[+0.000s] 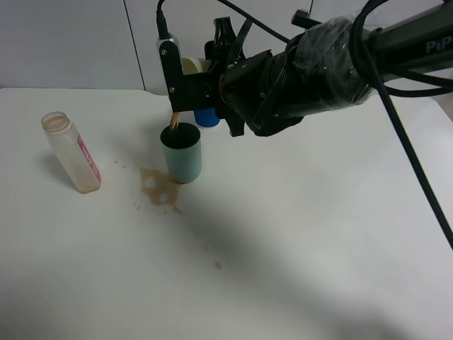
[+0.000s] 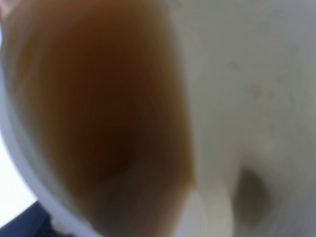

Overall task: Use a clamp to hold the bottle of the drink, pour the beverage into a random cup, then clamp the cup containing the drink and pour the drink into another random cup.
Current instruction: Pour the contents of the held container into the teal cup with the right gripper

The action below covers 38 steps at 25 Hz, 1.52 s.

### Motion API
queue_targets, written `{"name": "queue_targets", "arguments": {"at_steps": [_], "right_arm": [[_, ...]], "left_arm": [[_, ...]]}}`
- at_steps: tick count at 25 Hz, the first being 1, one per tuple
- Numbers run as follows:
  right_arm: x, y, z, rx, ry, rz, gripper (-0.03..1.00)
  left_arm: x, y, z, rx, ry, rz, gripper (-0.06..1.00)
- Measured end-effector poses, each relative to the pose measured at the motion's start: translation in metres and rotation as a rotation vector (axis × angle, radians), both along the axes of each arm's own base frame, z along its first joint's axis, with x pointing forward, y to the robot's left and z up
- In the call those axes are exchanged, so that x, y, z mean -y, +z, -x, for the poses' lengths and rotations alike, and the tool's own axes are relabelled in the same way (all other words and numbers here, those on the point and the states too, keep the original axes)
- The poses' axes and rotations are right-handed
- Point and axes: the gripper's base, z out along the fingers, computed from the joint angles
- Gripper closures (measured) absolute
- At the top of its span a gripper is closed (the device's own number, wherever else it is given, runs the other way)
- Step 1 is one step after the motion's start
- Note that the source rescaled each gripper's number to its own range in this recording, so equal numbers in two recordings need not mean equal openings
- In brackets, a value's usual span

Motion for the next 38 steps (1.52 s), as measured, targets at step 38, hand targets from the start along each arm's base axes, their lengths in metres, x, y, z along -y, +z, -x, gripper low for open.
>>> {"name": "queue_targets", "arguments": {"at_steps": [38], "right_arm": [[0.0022, 0.0011, -0.0011, 0.047, 0.054, 0.157, 0.97]], "left_arm": [[0.0000, 0.0000, 0.0000, 0.000, 0.000, 0.000, 0.02]]}}
